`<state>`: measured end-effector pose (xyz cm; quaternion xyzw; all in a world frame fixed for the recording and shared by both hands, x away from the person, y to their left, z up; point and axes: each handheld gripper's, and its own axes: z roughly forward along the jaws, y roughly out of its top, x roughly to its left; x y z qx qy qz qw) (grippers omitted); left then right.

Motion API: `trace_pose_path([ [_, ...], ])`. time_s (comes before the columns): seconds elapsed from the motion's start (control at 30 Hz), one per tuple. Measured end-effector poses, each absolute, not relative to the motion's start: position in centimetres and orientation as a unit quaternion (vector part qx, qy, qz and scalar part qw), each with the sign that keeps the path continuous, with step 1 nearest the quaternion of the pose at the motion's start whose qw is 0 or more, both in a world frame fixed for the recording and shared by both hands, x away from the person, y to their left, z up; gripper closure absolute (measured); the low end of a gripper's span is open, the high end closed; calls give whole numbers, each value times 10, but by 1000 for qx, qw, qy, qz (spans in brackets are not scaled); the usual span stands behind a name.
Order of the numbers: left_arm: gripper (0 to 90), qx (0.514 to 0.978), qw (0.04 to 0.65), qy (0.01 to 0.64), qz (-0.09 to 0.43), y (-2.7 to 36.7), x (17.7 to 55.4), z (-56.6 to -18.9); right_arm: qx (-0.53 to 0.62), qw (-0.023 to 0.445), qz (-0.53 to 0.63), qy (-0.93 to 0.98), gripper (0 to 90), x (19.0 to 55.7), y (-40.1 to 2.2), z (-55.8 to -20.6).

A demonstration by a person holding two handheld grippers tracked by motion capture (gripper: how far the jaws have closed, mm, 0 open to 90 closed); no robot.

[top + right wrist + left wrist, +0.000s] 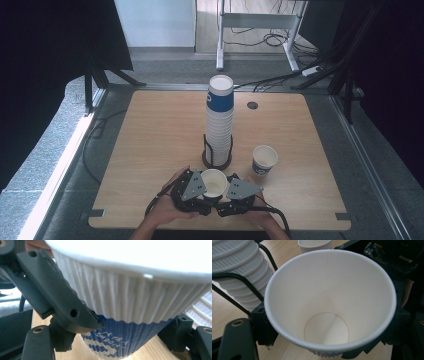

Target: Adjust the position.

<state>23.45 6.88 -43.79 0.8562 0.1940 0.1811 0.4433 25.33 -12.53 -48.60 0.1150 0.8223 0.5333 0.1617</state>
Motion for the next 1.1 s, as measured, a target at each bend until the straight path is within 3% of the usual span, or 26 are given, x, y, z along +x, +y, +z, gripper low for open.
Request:
trace_pose_path([
  [0.3,165,852,448,208,175,67,235,-438,119,151,534,823,262,255,-127,-487],
  [0.63,124,809,524,216,155,89,230,-417,153,145,564,798,264,261,-147,-480],
  [1.1,142,784,527,271,187,112,242,-418,167,159,573,787,263,262,-156,-473],
])
